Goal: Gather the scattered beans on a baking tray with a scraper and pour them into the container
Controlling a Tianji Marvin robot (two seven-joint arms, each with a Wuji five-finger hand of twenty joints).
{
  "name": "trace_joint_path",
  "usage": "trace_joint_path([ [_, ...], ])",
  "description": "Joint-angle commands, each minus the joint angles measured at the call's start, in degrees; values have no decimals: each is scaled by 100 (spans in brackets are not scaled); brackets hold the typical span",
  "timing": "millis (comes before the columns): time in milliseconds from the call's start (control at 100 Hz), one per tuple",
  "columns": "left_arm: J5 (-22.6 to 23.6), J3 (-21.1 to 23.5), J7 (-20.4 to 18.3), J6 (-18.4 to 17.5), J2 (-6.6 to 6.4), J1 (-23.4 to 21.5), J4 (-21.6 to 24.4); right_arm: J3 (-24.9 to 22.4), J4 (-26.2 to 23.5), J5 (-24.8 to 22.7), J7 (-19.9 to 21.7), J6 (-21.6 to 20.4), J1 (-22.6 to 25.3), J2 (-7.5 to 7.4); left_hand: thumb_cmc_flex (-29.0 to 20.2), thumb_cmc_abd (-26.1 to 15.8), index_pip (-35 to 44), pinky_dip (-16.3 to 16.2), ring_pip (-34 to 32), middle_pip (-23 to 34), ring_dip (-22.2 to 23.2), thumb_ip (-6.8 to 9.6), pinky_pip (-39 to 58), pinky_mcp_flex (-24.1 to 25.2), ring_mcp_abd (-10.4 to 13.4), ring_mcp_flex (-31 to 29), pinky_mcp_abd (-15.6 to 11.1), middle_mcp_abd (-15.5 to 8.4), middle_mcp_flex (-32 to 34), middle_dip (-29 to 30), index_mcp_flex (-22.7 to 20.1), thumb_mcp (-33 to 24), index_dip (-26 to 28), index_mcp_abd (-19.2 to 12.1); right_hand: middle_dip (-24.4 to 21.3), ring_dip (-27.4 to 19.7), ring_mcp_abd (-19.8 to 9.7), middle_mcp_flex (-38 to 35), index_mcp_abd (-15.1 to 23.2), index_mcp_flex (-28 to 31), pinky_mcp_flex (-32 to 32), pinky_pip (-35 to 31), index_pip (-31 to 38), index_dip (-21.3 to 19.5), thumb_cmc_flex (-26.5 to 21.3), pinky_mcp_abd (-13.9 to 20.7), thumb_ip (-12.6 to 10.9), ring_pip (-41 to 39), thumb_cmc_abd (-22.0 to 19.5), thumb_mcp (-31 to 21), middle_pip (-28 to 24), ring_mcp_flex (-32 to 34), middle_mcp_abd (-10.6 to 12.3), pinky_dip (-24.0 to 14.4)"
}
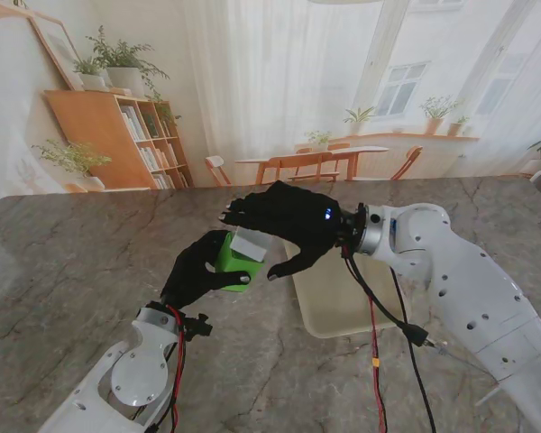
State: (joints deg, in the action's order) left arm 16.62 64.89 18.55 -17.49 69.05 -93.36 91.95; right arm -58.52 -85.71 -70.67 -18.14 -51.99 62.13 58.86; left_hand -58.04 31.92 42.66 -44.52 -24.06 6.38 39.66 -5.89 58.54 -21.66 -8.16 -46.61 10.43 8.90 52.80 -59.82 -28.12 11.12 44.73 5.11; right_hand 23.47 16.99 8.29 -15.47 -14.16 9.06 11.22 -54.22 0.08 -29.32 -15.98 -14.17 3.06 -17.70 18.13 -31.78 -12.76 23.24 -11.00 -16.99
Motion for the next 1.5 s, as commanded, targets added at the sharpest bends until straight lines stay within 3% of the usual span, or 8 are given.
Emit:
trace_joint_path([
  [0, -60, -30, -4, -46, 33, 4, -1, 104, 174, -106, -68, 107, -60, 19, -1328, -1085, 996, -187, -164, 895, 75, 516, 25, -25, 250, -125, -52, -1087, 721, -286, -511, -1068, 334, -1075, 123, 35, -187, -119, 17, -162, 143, -187, 73, -494, -111, 122, -46, -110, 89, -89, -190, 241, 124, 144],
  [120, -90, -39, -11, -64, 35, 9, -9, 315, 408, -96, -293, 216, -193, 33, -1327, -1087, 996, -185, -161, 891, 73, 518, 20, -25, 252, -127, -55, -1093, 719, -281, -513, -1071, 328, -1074, 281, 215, -415, -378, 163, -242, 494, -417, 278, -1212, -78, 286, -17, -394, 214, -421, -460, 670, 351, 19],
  [220, -94, -38, -2, -60, 39, 8, -11, 445, 556, -107, -587, 342, -260, 49, -1323, -1080, 999, -185, -161, 894, 73, 514, 19, -26, 243, -129, -55, -1090, 722, -284, -513, -1065, 326, -1073, 431, 365, -737, -844, 472, -279, 881, -579, 976, -2040, 31, 430, 53, -706, 257, -769, -812, 1151, 793, -126],
  [440, -105, -55, 10, -66, 44, 14, -19, 704, 685, -120, -1170, 741, -344, 108, -1323, -1087, 1001, -185, -159, 894, 74, 515, 16, -23, 246, -122, -56, -1092, 719, -286, -506, -1067, 327, -1067, 639, 549, -1444, -2204, 1557, 891, 1683, -814, 1786, -2284, 7, 777, 146, -1178, 272, -1042, -1651, 2202, 1888, -210],
  [650, -99, -58, 17, -74, 45, 14, -26, 817, 687, 86, -1169, 915, -364, 200, -1324, -1093, 1001, -188, -160, 894, 76, 518, 18, -21, 245, -119, -53, -1093, 716, -289, -505, -1072, 327, -1065, 815, 840, -1822, -2957, 2038, 1493, 2244, -970, 2358, -2427, 26, 969, 185, -1641, 307, -1100, -2237, 2823, 2359, -347],
  [1090, -20, -49, 53, -40, 43, 14, -29, 982, 598, 813, -848, 1537, -145, 433, -1324, -1122, 991, -195, -164, 891, 83, 517, 24, -7, 248, -102, -52, -1090, 693, -296, -474, -1070, 336, -1057, 1924, 2104, -2463, -4462, 2055, 2188, 3443, -1684, 3189, -1831, -18, 1032, 168, -4194, 151, -787, -4194, 4014, 2961, -1111],
  [1370, 44, -47, 58, -12, 36, 20, -35, 1214, 507, 1208, -843, 2127, -58, 589, -1325, -1127, 990, -200, -174, 895, 90, 517, 35, -2, 240, -100, -43, -1089, 690, -300, -467, -1069, 341, -1053, 2147, 2285, -2871, -5718, 1829, 3034, 4347, -2579, 3273, -1578, -156, 1029, 117, -5259, -7, -457, -5169, 5083, 3340, -1328],
  [1490, 79, -42, 65, 10, 33, 22, -38, 1280, 432, 1354, -853, 2420, -3, 650, -1330, -1136, 990, -201, -178, 894, 92, 519, 38, -1, 243, -98, -44, -1090, 683, -300, -465, -1072, 343, -1044, 1891, 2307, -3046, -6329, 1597, 3430, 4735, -3202, 3403, -1358, -185, 986, 57, -6036, -304, -17, -5794, 5324, 3534, -1127],
])
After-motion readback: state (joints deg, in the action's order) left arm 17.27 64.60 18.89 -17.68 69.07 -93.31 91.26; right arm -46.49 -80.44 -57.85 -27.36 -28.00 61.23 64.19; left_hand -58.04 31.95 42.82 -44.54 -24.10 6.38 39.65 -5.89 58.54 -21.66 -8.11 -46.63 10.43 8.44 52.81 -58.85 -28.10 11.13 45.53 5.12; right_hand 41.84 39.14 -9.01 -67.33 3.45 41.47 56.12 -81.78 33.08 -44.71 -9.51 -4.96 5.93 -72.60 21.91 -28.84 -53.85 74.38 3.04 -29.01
